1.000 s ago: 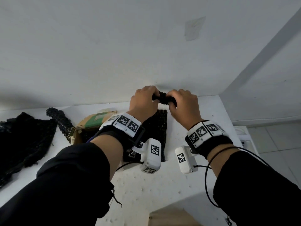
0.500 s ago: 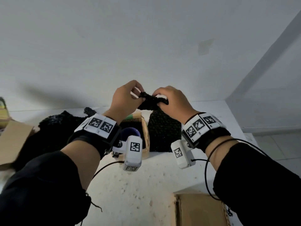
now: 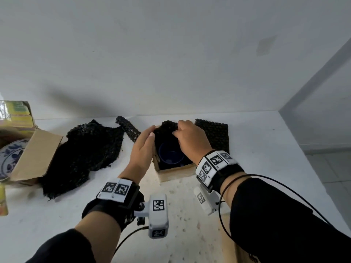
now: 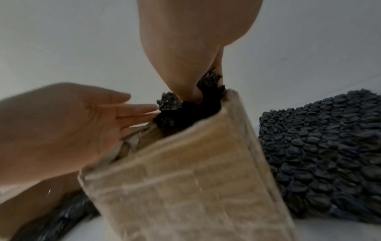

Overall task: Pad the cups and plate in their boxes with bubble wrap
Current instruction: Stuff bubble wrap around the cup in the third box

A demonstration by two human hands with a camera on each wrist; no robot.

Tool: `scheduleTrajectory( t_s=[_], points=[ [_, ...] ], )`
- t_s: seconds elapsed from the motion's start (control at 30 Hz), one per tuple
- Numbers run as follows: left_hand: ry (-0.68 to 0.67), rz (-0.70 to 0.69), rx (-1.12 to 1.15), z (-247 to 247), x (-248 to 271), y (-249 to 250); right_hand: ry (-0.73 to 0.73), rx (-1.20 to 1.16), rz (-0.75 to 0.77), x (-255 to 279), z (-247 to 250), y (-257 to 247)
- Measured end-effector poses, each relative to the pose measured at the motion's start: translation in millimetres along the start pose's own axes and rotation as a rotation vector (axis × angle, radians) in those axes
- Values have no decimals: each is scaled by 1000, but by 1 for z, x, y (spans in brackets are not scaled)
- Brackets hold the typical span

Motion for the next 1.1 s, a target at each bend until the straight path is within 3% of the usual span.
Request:
scheduleTrajectory(
  t_s=[0.07, 0.17, 0.37, 0.57, 0.73, 0.83, 0.97, 1.1],
  points=[
    [-76, -37, 6, 0, 3, -13, -128, 62, 39, -2, -10, -10],
    [-159, -23, 4, 2, 5, -27, -287, 99, -21, 5, -23, -20],
    [-316, 172, 113, 8, 4, -18, -375, 2, -182, -7, -28, -20],
    [-314, 254, 180, 7, -7, -16, -437, 1, -231, -20, -36, -23],
    [-362, 240, 219, 6, -6, -17, -511, -64, -224, -22, -26, -24],
    [-351, 214, 238, 2, -6, -20, -418, -59, -191, -16, -17, -27],
    [-345, 220, 256, 0, -7, -22, -12, -14, -138, -1, -17, -35],
    [-342, 281, 353, 6, -10, -27, -160, -61, -39, 6, -33, -34]
  ],
)
Point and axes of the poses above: each hand's wrist, its own x-axis away from the middle knuckle, its own z-axis out of the back of the hand, y = z × x, the point moved 2 cm from there along -x, towards the middle knuckle, and after that the axes turned 12 degrees about z, right-handed, at the moved point
